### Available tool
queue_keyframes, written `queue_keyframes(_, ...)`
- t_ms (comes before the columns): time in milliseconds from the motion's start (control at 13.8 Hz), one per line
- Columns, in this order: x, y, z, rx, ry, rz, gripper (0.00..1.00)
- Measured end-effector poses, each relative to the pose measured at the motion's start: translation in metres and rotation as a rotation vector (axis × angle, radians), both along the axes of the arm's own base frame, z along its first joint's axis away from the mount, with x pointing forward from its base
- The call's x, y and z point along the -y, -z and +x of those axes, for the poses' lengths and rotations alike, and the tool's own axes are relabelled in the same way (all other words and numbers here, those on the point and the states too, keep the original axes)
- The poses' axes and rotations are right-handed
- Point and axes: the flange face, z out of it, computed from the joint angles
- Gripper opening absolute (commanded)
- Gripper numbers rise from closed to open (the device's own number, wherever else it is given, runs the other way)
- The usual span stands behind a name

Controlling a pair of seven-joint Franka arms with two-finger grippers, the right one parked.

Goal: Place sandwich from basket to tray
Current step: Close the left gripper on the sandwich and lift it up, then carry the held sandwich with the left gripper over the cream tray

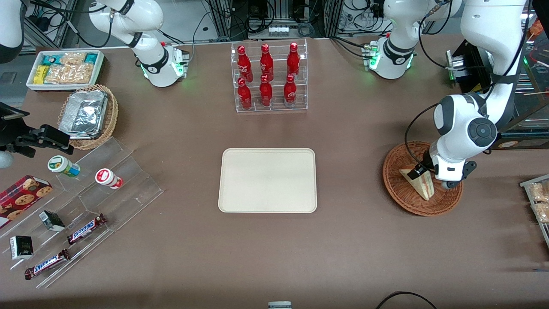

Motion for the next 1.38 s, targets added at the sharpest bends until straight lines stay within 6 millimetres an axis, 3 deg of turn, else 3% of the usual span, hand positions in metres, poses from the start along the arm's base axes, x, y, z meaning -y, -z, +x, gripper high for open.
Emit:
queue_keyframes(73,0.000,0.000,0.000,0.000,0.000,0.000,0.24)
queue_keyframes(364,0.000,-0.002,0.001,0.003,0.001,0.000,0.24)
queue_keyframes(582,0.000,-0.022,0.003,-0.009,0.000,0.002,0.24)
queue_keyframes(873,0.010,-0.085,0.001,-0.045,0.046,0.039,0.24)
queue_keyframes(1382,0.078,-0.203,-0.001,-0.129,0.151,0.064,0.24)
